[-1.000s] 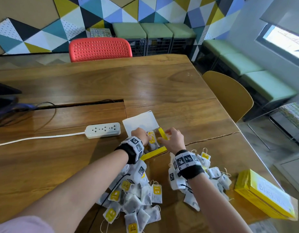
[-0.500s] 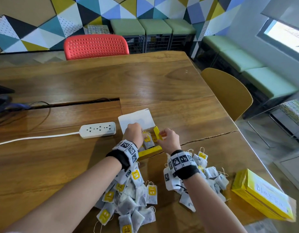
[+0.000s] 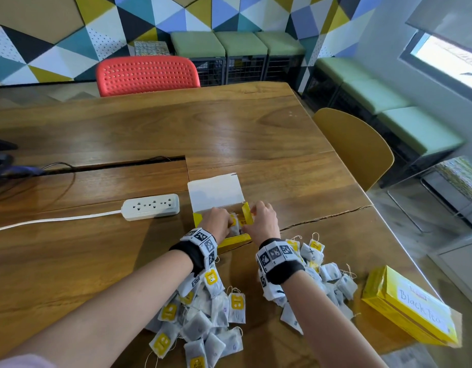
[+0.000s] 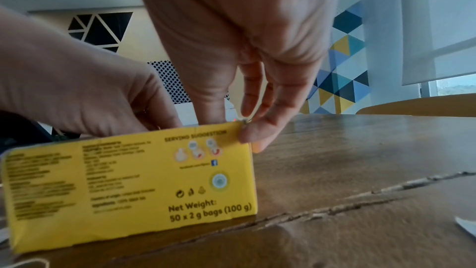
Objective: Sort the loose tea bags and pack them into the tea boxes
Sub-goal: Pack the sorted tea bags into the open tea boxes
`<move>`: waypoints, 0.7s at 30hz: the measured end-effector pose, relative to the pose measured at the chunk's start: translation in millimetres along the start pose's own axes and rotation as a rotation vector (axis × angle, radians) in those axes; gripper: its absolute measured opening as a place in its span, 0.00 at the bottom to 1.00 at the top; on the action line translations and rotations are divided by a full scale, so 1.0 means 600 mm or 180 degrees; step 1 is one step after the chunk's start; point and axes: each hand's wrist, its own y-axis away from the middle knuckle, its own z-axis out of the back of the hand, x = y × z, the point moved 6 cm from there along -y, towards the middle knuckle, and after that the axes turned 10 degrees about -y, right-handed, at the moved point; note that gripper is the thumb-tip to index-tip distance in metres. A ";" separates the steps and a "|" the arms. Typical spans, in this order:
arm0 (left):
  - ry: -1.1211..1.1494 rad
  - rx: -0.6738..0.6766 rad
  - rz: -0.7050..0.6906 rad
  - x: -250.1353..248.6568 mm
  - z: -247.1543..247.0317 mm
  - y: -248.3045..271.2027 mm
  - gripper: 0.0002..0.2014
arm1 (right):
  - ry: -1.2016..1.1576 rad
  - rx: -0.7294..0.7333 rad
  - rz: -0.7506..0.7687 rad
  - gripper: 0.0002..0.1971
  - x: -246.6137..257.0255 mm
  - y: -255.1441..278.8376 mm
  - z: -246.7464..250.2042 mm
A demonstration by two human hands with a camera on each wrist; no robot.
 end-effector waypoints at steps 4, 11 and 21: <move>-0.0132 0.0043 -0.0054 0.001 -0.003 0.001 0.08 | 0.0168 -0.0009 -0.0020 0.19 0.005 0.001 -0.002; 0.0592 -0.0451 -0.0240 0.010 0.047 0.050 0.14 | -0.0142 -0.0284 0.0118 0.17 -0.003 0.028 0.011; 0.0777 -0.0079 -0.0491 0.074 0.003 0.195 0.10 | -0.0506 0.0043 0.0332 0.05 -0.033 0.143 -0.064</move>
